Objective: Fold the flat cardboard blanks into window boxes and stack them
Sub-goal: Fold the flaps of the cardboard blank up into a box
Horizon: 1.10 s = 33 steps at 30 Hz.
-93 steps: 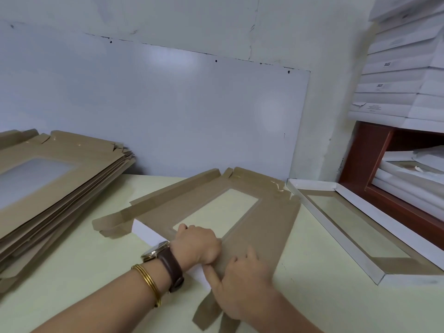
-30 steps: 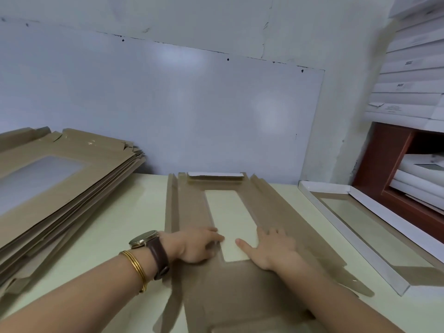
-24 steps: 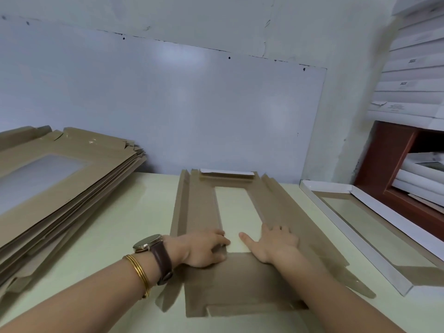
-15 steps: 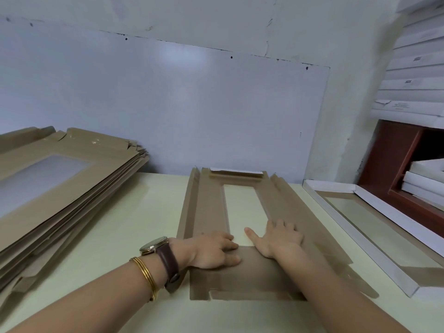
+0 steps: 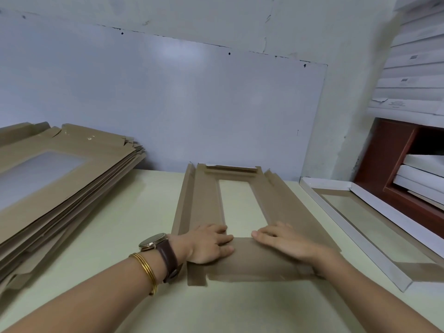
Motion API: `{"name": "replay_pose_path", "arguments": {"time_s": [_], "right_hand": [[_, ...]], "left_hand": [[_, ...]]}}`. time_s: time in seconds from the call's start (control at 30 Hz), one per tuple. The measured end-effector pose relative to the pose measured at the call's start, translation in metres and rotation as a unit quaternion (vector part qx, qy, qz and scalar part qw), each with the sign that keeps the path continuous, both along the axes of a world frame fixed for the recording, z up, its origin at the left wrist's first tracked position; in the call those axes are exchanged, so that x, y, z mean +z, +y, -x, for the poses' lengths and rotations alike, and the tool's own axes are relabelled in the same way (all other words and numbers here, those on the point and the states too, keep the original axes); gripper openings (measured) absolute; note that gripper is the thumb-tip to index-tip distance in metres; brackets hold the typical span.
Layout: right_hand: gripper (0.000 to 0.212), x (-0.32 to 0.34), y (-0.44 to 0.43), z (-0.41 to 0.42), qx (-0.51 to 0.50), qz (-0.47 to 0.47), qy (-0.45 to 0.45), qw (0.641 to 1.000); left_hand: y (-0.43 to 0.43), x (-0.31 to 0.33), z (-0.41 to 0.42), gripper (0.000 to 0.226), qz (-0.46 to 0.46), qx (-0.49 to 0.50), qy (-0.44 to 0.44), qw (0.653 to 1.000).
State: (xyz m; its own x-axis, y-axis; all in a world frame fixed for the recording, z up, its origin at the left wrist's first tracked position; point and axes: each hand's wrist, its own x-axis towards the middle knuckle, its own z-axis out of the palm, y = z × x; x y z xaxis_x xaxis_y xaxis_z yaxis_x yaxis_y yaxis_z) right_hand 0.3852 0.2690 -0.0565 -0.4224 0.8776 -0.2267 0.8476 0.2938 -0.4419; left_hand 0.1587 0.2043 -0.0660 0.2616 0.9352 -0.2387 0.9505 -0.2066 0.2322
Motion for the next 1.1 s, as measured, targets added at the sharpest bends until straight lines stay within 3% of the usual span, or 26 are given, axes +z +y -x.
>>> {"name": "replay_pose_path", "arguments": {"time_s": [0.1,0.23,0.4,0.63,0.8,0.87,1.0,1.1], "right_hand": [[0.093,0.009,-0.013,-0.022,0.046,0.041,0.019,0.998],[0.109,0.014,-0.024,-0.042,0.132,0.042,-0.065,0.988],[0.117,0.011,-0.031,-0.051,0.162,0.034,-0.104,0.981],[0.088,0.012,-0.036,-0.044,0.170,0.008,-0.128,0.977],[0.069,0.012,-0.039,-0.042,0.192,-0.050,-0.138,0.970],[0.057,0.011,-0.037,-0.044,0.194,-0.068,-0.139,0.969],[0.019,0.012,-0.032,-0.050,0.162,-0.079,-0.125,0.976],[0.010,0.023,-0.032,-0.049,0.151,-0.112,-0.109,0.976]], "left_hand": [[-0.002,0.000,-0.004,0.062,0.001,0.007,-0.013,1.000],[-0.001,0.001,-0.003,0.062,0.007,0.016,-0.032,0.999],[-0.002,0.002,-0.005,0.060,0.006,0.017,-0.017,1.000],[-0.006,0.006,-0.008,0.062,0.006,0.026,-0.027,0.999],[-0.020,0.016,-0.009,0.080,0.059,0.033,-0.175,0.982],[-0.029,0.023,-0.013,0.088,0.089,0.004,-0.154,0.984],[-0.034,0.025,-0.017,0.039,0.084,-0.033,-0.113,0.989],[-0.033,0.026,-0.017,0.026,0.046,-0.013,-0.077,0.996]]}}
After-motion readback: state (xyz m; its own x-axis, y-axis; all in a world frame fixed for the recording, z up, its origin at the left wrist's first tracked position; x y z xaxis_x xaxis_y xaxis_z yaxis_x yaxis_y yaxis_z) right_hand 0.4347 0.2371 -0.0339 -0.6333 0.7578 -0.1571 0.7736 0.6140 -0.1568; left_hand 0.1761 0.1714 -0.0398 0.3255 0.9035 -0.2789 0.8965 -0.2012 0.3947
